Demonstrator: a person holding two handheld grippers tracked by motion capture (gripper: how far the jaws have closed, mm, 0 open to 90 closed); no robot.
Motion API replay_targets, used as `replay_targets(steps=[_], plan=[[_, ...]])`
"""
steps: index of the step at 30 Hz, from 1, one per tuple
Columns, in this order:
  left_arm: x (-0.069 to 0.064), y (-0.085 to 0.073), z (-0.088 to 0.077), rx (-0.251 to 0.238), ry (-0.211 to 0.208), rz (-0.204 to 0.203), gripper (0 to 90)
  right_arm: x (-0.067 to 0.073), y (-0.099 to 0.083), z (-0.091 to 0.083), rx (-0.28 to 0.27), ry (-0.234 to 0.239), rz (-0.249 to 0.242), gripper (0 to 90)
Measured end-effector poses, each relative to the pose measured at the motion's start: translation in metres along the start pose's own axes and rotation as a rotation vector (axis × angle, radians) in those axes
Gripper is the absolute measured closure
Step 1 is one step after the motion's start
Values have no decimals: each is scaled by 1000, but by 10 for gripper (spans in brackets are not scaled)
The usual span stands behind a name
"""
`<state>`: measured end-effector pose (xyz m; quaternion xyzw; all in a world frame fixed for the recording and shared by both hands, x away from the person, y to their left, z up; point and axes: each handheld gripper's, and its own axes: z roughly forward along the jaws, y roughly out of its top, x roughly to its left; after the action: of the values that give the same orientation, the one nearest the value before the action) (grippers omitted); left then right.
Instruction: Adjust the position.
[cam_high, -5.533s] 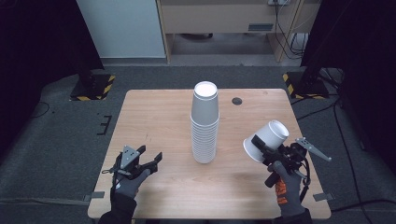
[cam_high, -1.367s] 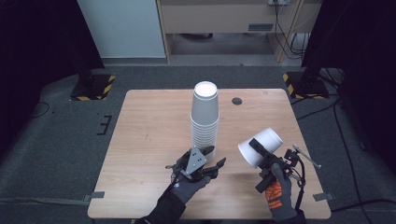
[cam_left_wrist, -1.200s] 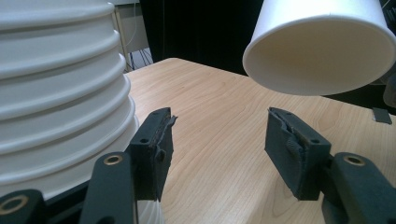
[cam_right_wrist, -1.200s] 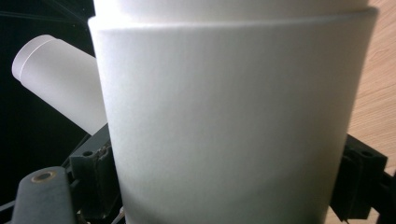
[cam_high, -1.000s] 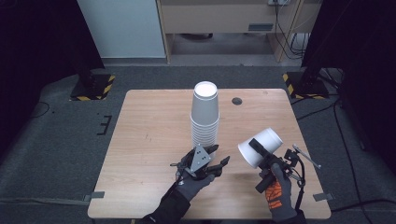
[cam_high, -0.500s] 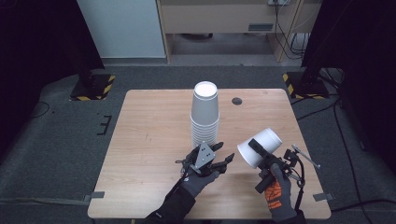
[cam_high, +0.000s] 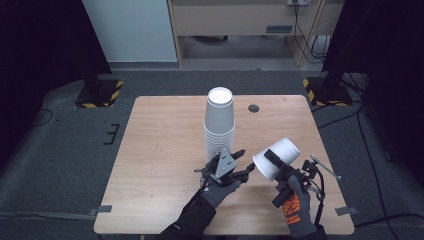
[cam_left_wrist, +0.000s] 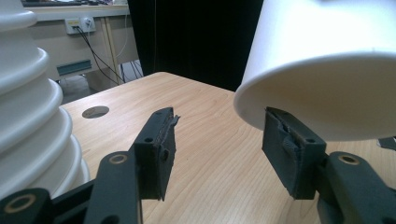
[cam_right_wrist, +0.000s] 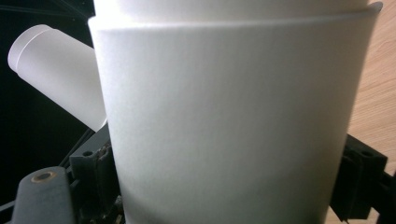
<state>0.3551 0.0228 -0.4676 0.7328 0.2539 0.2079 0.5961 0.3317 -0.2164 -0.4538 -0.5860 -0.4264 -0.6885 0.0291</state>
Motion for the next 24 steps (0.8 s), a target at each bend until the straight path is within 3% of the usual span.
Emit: replay_targets(steps=[24], plan=[[-11, 8, 18, -30, 0, 22, 511, 1, -3, 2, 19, 6, 0, 155]])
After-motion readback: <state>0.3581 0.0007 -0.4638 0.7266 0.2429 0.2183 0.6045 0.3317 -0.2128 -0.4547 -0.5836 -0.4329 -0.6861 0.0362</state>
